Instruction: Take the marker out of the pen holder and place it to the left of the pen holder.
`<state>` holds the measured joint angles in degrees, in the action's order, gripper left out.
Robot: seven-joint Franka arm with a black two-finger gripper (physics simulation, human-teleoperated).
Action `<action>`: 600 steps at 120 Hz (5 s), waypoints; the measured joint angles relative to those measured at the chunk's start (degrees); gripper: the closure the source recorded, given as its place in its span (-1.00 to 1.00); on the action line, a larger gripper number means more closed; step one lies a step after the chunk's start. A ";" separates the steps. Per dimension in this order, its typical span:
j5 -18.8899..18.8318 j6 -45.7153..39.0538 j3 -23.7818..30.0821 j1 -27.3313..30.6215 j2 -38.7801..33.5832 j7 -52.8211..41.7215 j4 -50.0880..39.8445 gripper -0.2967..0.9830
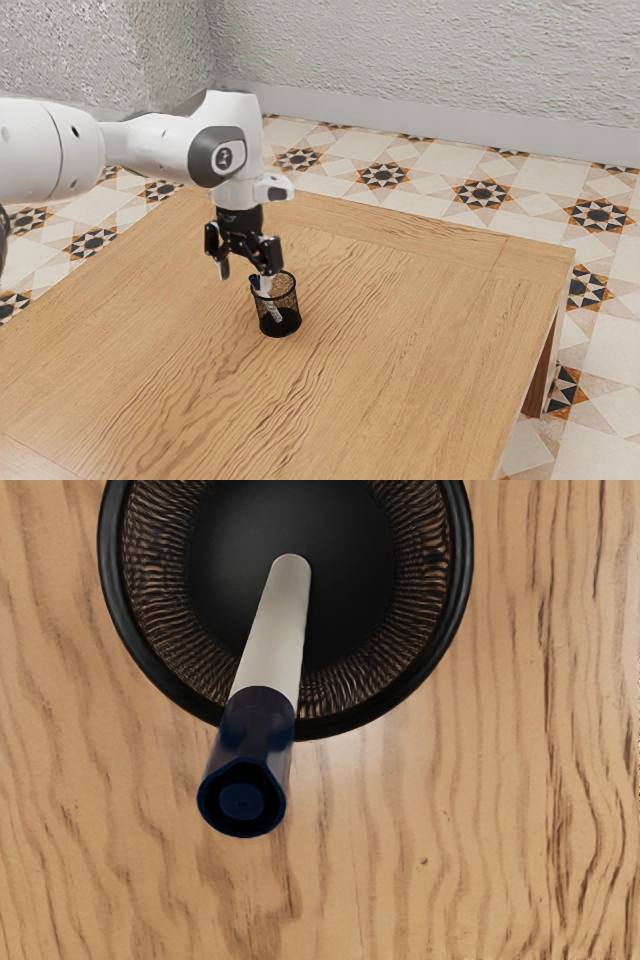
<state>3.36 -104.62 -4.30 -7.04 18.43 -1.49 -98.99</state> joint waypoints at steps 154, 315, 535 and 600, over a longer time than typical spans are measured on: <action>-0.38 -3.67 1.89 2.74 10.98 -15.02 10.04 -0.18; -0.65 -5.30 1.49 2.73 6.39 -16.75 4.38 0.53; -15.55 -76.42 -6.99 9.90 4.45 -23.25 -19.32 0.69; -15.68 -76.39 -6.72 9.94 4.24 -25.38 -19.49 -0.04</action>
<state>-12.31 -181.01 -11.02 2.90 22.67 -26.87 -118.48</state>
